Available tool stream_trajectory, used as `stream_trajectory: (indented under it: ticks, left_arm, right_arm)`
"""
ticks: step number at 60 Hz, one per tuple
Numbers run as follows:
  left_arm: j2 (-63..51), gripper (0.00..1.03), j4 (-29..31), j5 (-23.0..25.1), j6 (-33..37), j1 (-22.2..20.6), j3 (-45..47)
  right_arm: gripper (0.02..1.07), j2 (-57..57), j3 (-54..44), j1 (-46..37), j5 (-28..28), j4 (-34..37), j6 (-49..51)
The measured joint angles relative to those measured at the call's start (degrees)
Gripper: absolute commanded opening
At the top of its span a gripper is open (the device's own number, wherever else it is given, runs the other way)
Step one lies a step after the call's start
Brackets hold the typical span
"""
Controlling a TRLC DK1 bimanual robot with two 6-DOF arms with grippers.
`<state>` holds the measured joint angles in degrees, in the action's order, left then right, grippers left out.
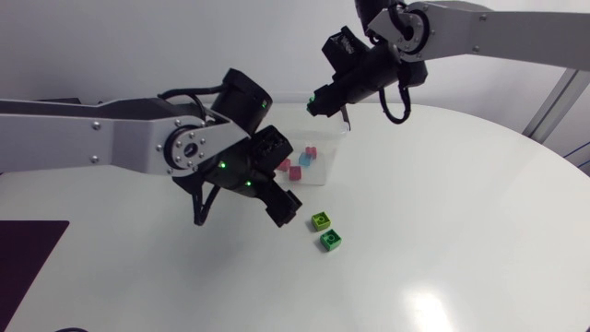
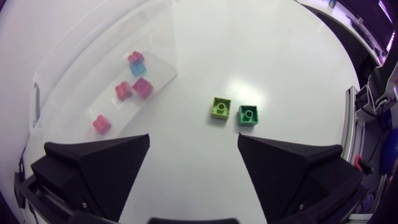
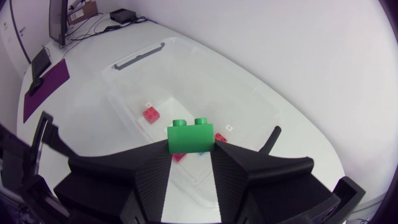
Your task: Place the duplo bricks in the container
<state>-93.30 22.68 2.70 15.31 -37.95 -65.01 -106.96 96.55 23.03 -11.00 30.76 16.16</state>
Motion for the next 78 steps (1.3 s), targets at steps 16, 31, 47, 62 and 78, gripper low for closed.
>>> stream_trajectory:
  ticks: [16,31,47,62,78]
  left_arm:
    - [-7.9,0.99,-3.7,0.0,0.5,-4.3,-0.2]
    - [-15.5,0.98,-1.6,-0.1,1.9,-5.3,-8.1]
    - [-23.5,0.79,6.7,-0.2,1.9,-5.1,-19.7]
    - [-27.5,0.72,11.0,-0.2,1.9,-4.7,-24.2]
    - [-30.6,0.67,15.3,-0.2,2.1,-4.7,-29.2]
  right_arm:
    - [1.01,-10.5,7.1,-0.7,2.4,-1.2,-1.7]
    - [1.02,-3.2,-1.6,-2.7,0.0,-3.1,-2.5]
    - [1.02,17.3,-24.3,-7.1,-5.7,-5.3,-2.0]
    - [1.02,29.5,-39.7,-7.7,-7.8,-5.3,0.1]
    - [1.02,37.6,-49.3,-7.8,-9.9,-4.8,1.7]
